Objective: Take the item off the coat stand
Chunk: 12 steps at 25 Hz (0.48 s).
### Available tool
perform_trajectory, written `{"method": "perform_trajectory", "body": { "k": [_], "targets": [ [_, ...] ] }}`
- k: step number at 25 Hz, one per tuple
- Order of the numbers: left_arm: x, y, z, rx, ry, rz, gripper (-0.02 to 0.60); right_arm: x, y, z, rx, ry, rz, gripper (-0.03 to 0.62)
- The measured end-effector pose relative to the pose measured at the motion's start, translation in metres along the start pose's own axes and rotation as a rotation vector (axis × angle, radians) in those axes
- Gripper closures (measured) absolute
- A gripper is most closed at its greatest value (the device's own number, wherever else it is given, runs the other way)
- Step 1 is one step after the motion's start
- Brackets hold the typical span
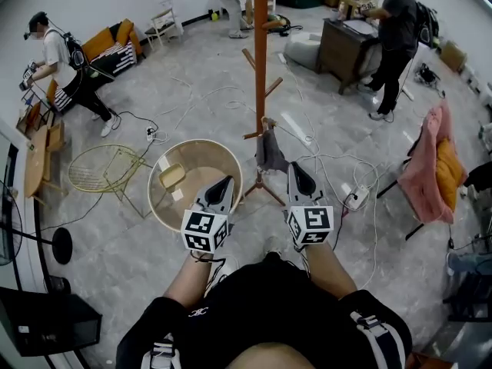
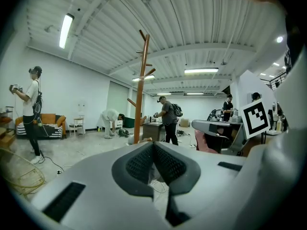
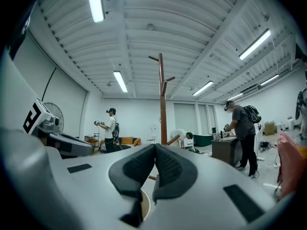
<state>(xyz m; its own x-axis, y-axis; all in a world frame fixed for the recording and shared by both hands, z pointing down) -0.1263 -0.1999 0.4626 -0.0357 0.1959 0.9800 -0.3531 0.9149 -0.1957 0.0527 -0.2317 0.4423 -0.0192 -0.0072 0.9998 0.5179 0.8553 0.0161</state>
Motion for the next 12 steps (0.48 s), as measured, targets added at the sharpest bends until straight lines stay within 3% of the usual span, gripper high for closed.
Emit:
{"method": "perform_trajectory", "body": {
  "k": [7,12],
  "targets": [
    [-0.024,-0.116,-0.001,-0.007,0.005,0.029,0.566,-0.001,-0.077,-0.087,-0.047,-0.016,0.017,0.579],
    [-0.038,-0.165,0.002,-0.01,0.01,0.028,0.566,-0.008,-0.114,-0.122,-0.067,-0.018,0.007,0.579]
  ]
}}
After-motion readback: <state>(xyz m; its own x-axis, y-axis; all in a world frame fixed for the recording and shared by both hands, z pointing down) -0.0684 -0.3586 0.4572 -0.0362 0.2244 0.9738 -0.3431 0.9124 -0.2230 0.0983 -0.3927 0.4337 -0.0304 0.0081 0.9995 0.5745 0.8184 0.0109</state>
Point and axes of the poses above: the fingertips, and each gripper's own axes: y backward along the fingers, z to its left, x out of its underside, the point moved 3 cm from there along y, backward along the fingers, and after that the axes turned 6 degrees about -x, right-handed, at the moved point
